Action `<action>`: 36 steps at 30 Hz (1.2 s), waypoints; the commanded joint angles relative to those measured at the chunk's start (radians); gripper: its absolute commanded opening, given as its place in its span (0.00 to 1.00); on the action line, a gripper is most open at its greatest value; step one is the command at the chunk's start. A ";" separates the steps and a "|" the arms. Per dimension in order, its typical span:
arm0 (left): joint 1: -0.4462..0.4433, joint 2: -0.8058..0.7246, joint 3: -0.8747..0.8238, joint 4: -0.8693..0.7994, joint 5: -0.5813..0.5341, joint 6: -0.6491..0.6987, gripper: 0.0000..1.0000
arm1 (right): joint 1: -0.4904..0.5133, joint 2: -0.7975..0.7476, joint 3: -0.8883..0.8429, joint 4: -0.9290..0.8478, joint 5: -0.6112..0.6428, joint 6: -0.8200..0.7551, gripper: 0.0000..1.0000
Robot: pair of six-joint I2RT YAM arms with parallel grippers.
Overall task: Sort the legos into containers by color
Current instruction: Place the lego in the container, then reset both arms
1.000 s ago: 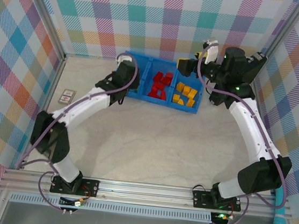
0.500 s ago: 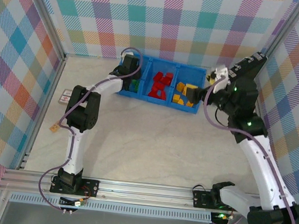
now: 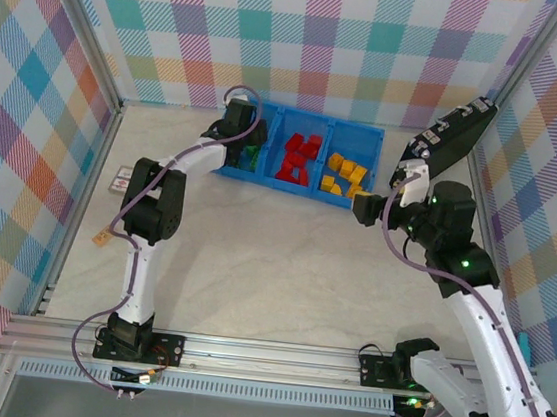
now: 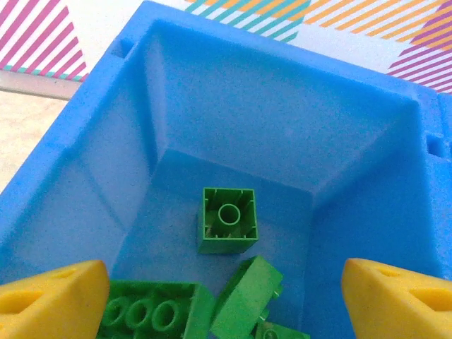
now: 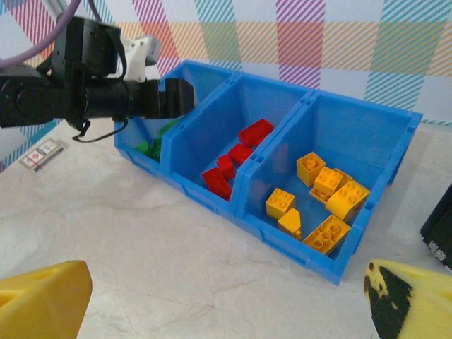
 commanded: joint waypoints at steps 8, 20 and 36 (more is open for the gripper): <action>0.062 -0.535 -0.305 0.071 -0.034 0.192 0.93 | 0.004 -0.077 -0.271 0.202 0.172 0.086 0.99; 0.164 -1.204 -1.252 0.307 -0.137 0.238 1.00 | 0.013 0.026 -0.580 0.601 0.272 0.009 0.99; 0.289 -0.600 -1.454 1.185 0.127 0.196 1.00 | 0.012 0.056 -0.706 0.863 0.420 -0.098 0.99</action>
